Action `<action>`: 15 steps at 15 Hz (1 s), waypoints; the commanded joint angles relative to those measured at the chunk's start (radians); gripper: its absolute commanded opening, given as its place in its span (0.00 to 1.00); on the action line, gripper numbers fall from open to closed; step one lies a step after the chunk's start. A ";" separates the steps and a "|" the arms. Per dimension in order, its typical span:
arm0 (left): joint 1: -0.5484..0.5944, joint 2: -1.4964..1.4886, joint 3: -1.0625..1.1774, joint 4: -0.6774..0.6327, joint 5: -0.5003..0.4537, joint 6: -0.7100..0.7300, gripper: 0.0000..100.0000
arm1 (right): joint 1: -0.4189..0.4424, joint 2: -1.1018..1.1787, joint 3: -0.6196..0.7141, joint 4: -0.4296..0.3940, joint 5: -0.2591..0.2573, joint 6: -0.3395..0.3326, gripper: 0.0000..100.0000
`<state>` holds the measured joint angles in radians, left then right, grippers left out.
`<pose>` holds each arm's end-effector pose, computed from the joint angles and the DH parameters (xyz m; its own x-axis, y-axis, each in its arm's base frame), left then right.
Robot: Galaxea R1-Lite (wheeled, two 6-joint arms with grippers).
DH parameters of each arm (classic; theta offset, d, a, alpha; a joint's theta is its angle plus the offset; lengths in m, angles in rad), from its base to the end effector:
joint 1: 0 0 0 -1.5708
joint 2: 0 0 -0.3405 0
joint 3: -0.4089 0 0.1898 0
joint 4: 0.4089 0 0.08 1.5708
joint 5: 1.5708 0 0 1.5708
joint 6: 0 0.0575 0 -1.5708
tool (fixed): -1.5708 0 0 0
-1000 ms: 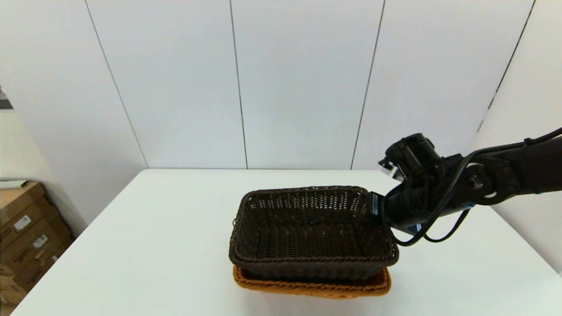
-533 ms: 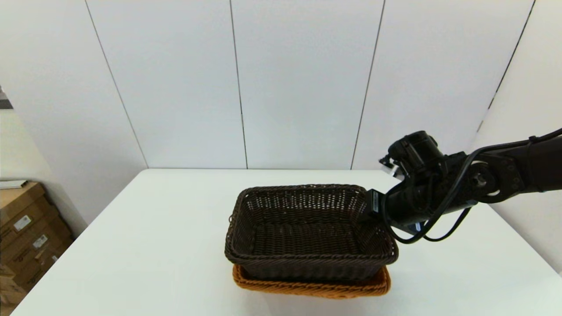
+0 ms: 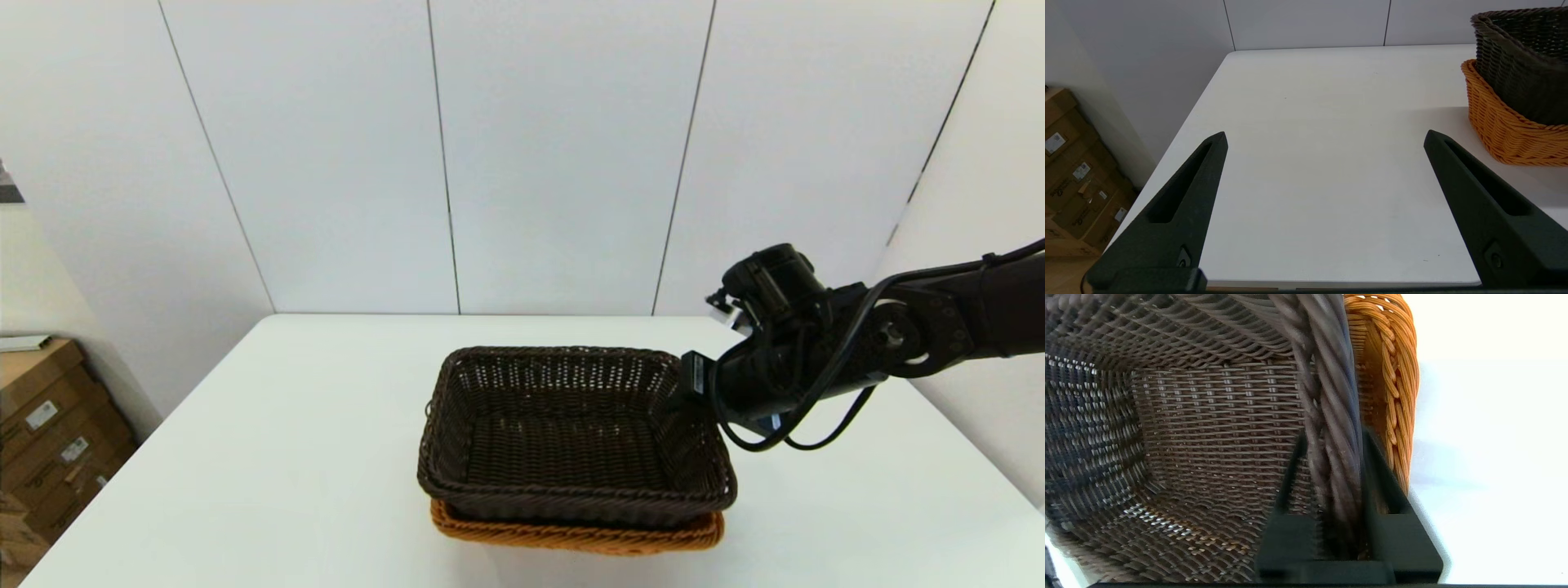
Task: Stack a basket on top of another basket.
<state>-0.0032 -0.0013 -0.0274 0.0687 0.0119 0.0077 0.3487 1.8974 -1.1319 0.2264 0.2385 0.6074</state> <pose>-0.0312 0.0008 0.0745 0.9992 0.0087 -0.0400 -0.0084 0.9999 0.0082 0.3350 0.1363 0.1425 0.4189 0.4037 -0.8134 0.0766 0.8768 0.4746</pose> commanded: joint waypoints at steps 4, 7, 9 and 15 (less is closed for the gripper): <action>0.000 0.000 0.000 0.000 0.000 0.000 1.00 | -0.007 -0.003 -0.002 0.002 -0.004 0.003 1.00; 0.000 0.000 0.000 0.000 0.000 0.000 1.00 | -0.063 -0.038 -0.026 0.005 -0.001 -0.002 1.00; 0.000 0.000 0.000 0.000 0.000 0.000 1.00 | -0.088 -0.084 -0.034 0.010 0.001 -0.003 1.00; 0.000 0.000 0.000 0.000 0.000 0.000 1.00 | -0.112 -0.333 -0.034 0.102 -0.022 -0.038 1.00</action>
<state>-0.0032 -0.0013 -0.0274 0.0683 0.0119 0.0072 0.2381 1.6923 -1.1732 0.2953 0.2236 0.5840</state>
